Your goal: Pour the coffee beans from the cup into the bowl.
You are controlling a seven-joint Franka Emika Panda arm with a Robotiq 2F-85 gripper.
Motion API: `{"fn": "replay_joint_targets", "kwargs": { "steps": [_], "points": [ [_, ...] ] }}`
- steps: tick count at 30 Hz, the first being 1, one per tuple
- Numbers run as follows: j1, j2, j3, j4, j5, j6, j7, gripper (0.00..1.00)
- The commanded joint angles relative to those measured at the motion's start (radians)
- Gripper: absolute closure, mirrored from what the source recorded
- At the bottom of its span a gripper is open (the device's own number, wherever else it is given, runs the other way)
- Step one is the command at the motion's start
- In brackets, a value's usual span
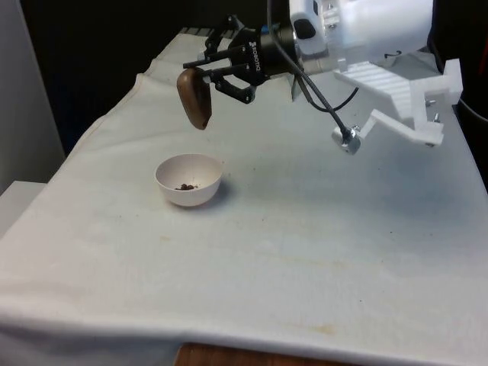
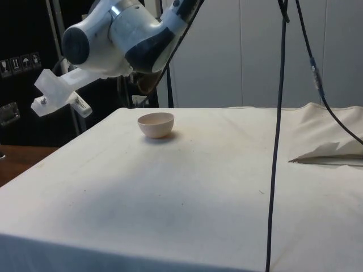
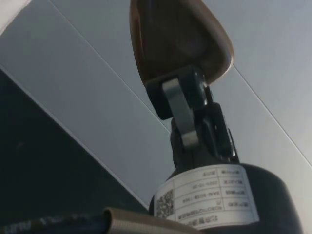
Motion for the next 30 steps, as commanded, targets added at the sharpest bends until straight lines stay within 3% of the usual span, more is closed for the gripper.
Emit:
{"fn": "replay_joint_targets", "kwargs": {
  "steps": [1,2,3,10,11,12,19,20,21,23,30],
  "points": [
    [-0.008,-0.008,0.005,-0.006,0.005,0.020,-0.004,1.00],
    [-0.001,-0.001,0.000,0.000,0.001,0.004,0.000,1.00],
    [-0.009,-0.009,0.005,-0.006,0.006,0.023,-0.005,1.00],
    [-0.017,-0.014,0.005,-0.008,0.013,0.059,-0.006,1.00],
    [-0.008,-0.006,0.000,-0.001,0.006,0.037,0.000,1.00],
    [-0.018,-0.015,0.005,-0.008,0.014,0.065,-0.006,1.00],
    [-0.027,-0.019,0.004,-0.011,0.028,0.117,-0.008,1.00],
    [-0.018,-0.010,-0.003,-0.002,0.021,0.095,-0.001,1.00],
    [-0.028,-0.020,0.003,-0.011,0.029,0.124,-0.008,1.00],
    [-0.031,-0.018,0.001,-0.012,0.027,0.138,-0.007,1.00],
    [-0.027,-0.014,-0.002,-0.008,0.026,0.132,-0.004,1.00]
  ]
}}
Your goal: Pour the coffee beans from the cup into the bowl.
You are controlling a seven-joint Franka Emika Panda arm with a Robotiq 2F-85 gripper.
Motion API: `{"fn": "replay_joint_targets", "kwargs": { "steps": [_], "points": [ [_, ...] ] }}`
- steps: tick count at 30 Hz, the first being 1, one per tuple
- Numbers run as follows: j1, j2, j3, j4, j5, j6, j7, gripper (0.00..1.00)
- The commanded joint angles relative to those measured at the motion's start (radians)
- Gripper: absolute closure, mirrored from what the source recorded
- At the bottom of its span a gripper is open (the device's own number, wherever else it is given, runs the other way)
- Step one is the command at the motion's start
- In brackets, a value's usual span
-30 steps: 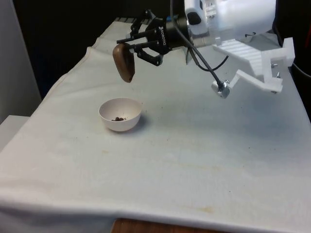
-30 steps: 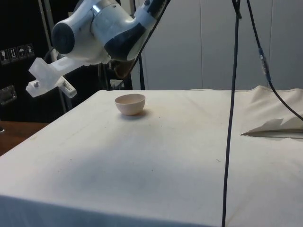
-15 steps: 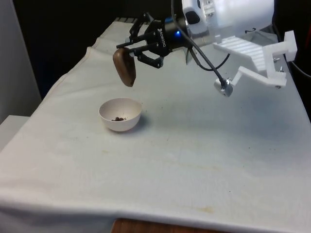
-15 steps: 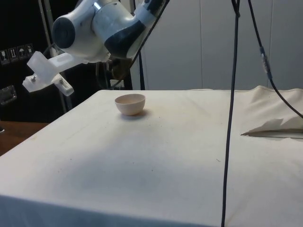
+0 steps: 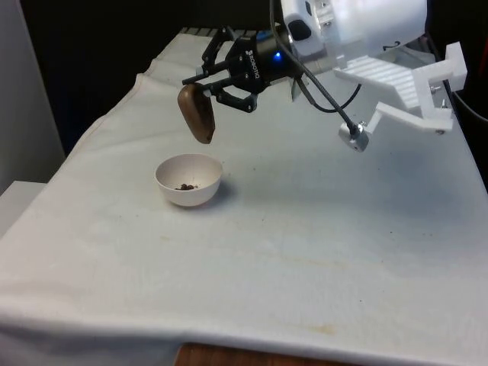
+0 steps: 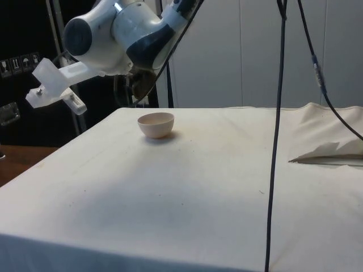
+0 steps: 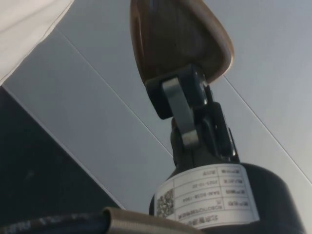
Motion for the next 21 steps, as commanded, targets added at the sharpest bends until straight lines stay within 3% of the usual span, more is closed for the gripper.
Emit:
{"fn": "replay_joint_targets", "kwargs": {
  "steps": [1,7,8,9,15,16,17,21],
  "points": [
    [-0.003,-0.003,0.002,-0.002,0.003,0.006,-0.003,1.00],
    [-0.007,-0.010,0.006,0.000,0.009,0.014,-0.020,1.00],
    [0.000,-0.003,0.001,0.005,0.000,0.001,-0.009,1.00],
    [-0.008,-0.012,0.006,0.000,0.011,0.016,-0.024,1.00],
    [-0.011,-0.022,0.006,0.000,0.030,0.033,-0.048,1.00],
    [-0.002,-0.015,0.001,0.005,0.020,0.015,-0.035,1.00],
    [-0.012,-0.025,0.006,0.000,0.036,0.039,-0.055,1.00],
    [-0.014,-0.031,0.006,-0.002,0.050,0.057,-0.069,1.00]
  ]
}}
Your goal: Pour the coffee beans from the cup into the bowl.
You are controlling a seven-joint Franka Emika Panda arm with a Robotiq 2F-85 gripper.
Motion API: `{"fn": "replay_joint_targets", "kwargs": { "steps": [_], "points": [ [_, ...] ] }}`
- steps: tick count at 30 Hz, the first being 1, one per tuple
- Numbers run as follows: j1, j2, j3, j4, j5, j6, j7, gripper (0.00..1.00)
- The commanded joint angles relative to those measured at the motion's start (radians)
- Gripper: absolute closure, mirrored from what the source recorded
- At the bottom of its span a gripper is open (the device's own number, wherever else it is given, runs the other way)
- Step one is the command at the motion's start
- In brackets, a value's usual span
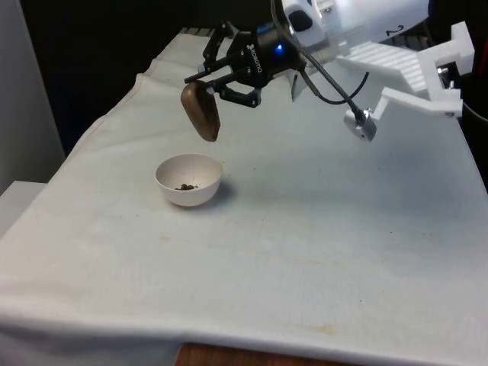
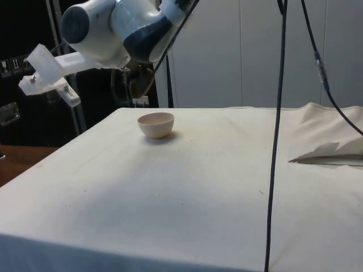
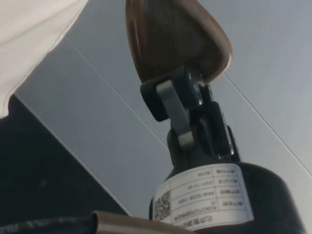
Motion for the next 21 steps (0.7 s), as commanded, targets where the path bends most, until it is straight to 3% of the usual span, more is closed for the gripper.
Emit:
{"fn": "replay_joint_targets", "kwargs": {
  "steps": [1,4,5,6,12,13,14,21],
  "points": [
    [-0.009,-0.008,0.006,-0.006,0.013,0.023,-0.015,1.00],
    [-0.011,-0.011,0.006,-0.006,0.029,0.040,-0.026,1.00],
    [-0.002,-0.004,0.000,0.000,0.020,0.021,-0.016,1.00],
    [-0.012,-0.011,0.006,-0.006,0.032,0.044,-0.028,1.00],
    [-0.017,-0.013,0.006,-0.005,0.056,0.079,-0.044,1.00],
    [-0.008,-0.007,-0.001,0.000,0.047,0.061,-0.034,1.00],
    [-0.018,-0.014,0.005,-0.005,0.060,0.083,-0.046,1.00],
    [-0.020,-0.015,0.001,-0.007,0.085,0.120,-0.064,1.00]
  ]
}}
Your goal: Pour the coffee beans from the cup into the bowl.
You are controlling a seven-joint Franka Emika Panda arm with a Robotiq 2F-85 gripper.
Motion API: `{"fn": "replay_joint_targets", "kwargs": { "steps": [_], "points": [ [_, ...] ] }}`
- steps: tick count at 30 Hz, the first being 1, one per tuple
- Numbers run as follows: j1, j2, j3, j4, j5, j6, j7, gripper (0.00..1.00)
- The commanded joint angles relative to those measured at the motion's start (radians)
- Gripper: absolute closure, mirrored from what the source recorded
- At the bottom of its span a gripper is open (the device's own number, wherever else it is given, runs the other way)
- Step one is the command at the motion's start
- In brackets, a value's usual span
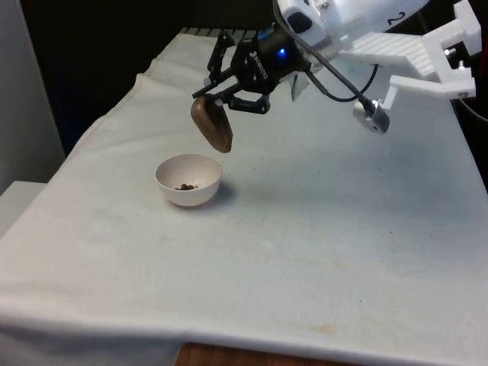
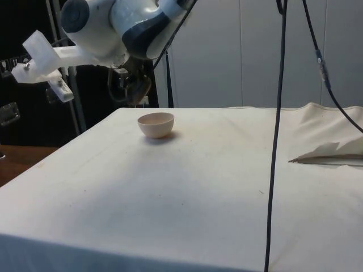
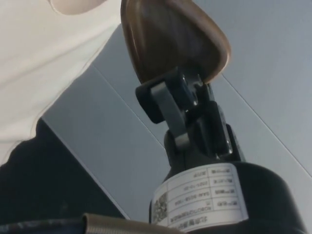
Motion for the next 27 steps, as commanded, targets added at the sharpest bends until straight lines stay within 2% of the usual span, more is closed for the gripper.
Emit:
{"fn": "replay_joint_targets", "kwargs": {
  "steps": [1,2,3,9,10,11,14,18,19,20,25,26,27],
  "points": [
    [-0.010,-0.007,0.007,-0.007,0.012,0.022,-0.014,1.00],
    [0.000,0.000,-0.001,0.000,0.004,0.006,-0.005,1.00],
    [-0.010,-0.007,0.006,-0.008,0.016,0.028,-0.018,1.00],
    [-0.013,-0.009,0.003,-0.009,0.048,0.060,-0.051,1.00],
    [-0.003,-0.001,-0.003,0.000,0.037,0.039,-0.039,1.00],
    [-0.013,-0.009,0.003,-0.010,0.051,0.066,-0.055,1.00],
    [-0.015,-0.008,0.001,-0.009,0.069,0.085,-0.071,1.00],
    [-0.016,-0.005,0.000,-0.009,0.085,0.104,-0.085,1.00],
    [-0.007,-0.001,-0.006,-0.002,0.076,0.084,-0.075,1.00],
    [-0.017,-0.004,-0.001,-0.009,0.088,0.109,-0.088,1.00],
    [-0.020,-0.002,-0.004,-0.012,0.113,0.142,-0.111,1.00],
    [-0.019,-0.002,-0.005,-0.013,0.117,0.148,-0.115,1.00],
    [-0.011,-0.001,-0.011,-0.009,0.110,0.132,-0.106,1.00]
  ]
}}
